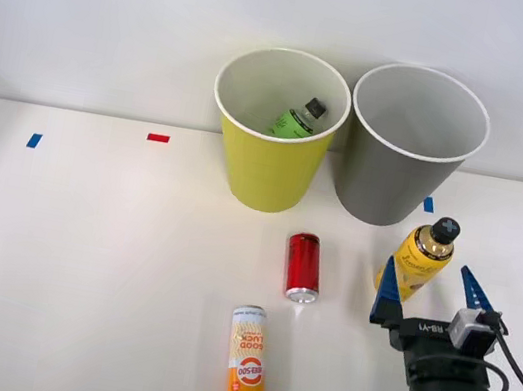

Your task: Put cans in the gray bin, plastic bottles in the light green bin

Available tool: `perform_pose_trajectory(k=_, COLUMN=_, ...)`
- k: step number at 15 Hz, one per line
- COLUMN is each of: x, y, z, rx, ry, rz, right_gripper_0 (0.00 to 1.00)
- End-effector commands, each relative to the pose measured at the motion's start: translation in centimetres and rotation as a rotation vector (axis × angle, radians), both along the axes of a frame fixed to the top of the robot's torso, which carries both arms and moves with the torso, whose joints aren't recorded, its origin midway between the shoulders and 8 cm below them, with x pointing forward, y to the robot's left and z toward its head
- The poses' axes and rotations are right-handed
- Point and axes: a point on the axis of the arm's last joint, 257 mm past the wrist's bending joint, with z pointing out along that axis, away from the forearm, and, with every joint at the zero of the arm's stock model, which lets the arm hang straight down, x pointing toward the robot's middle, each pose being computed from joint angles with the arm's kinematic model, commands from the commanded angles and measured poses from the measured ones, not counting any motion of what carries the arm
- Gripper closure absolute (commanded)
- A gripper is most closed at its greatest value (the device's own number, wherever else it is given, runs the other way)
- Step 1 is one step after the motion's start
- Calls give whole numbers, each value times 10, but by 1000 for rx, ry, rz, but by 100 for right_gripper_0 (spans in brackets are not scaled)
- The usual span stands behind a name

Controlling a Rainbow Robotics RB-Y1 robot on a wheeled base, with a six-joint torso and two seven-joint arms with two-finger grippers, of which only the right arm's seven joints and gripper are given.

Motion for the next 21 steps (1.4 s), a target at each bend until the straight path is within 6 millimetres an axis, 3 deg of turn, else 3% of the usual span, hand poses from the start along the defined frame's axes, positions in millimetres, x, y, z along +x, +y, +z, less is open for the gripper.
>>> perform_pose_trajectory(k=1, x=17, y=5, z=5, rx=-4, ry=14, rz=-13, right_gripper_0=0)
perform_pose_trajectory(k=13, x=28, y=0, z=3, rx=-33, ry=44, rz=-27, right_gripper_0=0)
perform_pose_trajectory(k=15, x=29, y=4, z=2, rx=-28, ry=52, rz=-10, right_gripper_0=83)
perform_pose_trajectory(k=16, x=29, y=4, z=2, rx=-26, ry=50, rz=-10, right_gripper_0=100)
perform_pose_trajectory(k=21, x=29, y=4, z=2, rx=-24, ry=52, rz=-9, right_gripper_0=100)
